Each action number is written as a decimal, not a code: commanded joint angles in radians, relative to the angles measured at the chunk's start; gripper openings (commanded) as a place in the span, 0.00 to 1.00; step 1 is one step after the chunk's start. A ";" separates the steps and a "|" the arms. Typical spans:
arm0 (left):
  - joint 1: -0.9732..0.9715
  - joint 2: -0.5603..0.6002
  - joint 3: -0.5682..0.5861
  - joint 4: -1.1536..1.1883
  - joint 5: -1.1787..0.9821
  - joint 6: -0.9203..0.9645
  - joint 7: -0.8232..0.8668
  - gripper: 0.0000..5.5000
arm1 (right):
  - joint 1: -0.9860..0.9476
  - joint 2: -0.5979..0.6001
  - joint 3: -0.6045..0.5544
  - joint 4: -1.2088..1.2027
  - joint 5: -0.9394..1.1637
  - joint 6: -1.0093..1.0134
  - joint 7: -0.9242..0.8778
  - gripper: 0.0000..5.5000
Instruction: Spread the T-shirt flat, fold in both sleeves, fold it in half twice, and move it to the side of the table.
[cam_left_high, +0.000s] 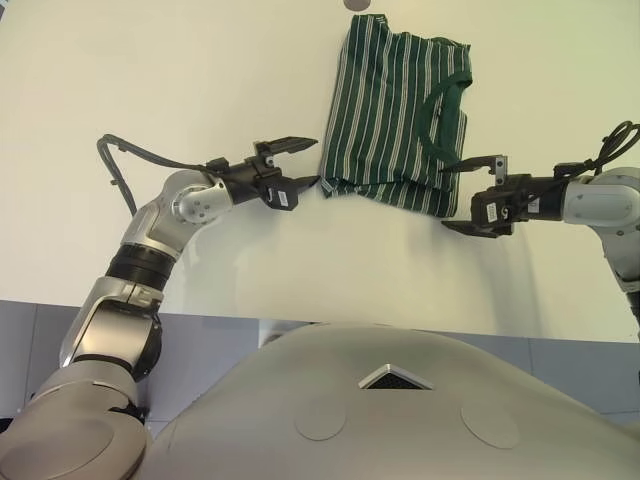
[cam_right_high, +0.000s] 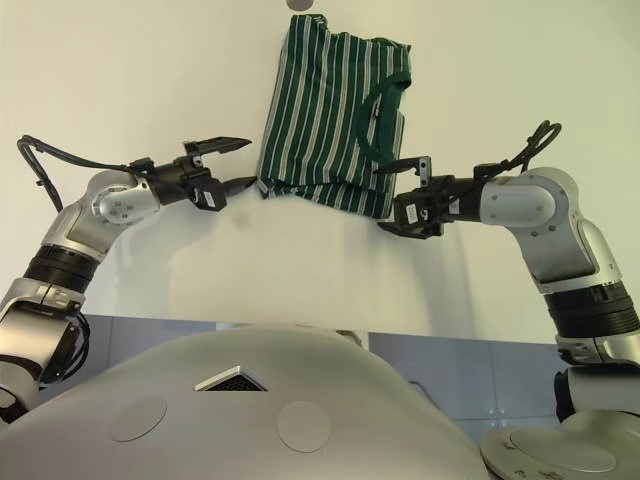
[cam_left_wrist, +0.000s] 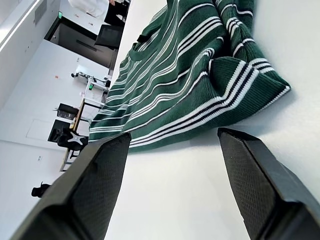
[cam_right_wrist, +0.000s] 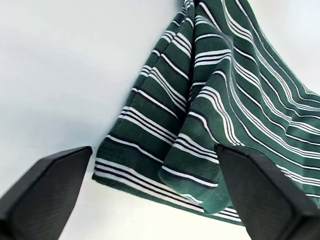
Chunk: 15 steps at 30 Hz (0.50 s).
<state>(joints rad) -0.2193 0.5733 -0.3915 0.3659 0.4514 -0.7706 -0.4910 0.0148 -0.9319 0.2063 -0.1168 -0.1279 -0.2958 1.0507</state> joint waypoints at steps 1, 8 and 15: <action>-0.034 0.007 -0.054 0.074 0.082 -0.026 0.003 0.53 | -0.018 0.005 0.014 0.050 -0.061 -0.010 -0.040 0.84; -0.079 0.011 -0.098 0.144 0.120 -0.066 0.044 0.52 | -0.041 -0.002 0.023 0.091 -0.078 -0.028 -0.063 0.74; -0.100 0.019 -0.139 0.175 0.140 -0.102 0.057 0.31 | -0.039 0.028 0.048 0.066 -0.070 -0.008 -0.071 0.49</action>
<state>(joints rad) -0.3396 0.5757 -0.4940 0.5091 0.5255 -0.8810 -0.4123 -0.0305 -0.9142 0.2404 -0.0490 -0.1934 -0.3185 0.9770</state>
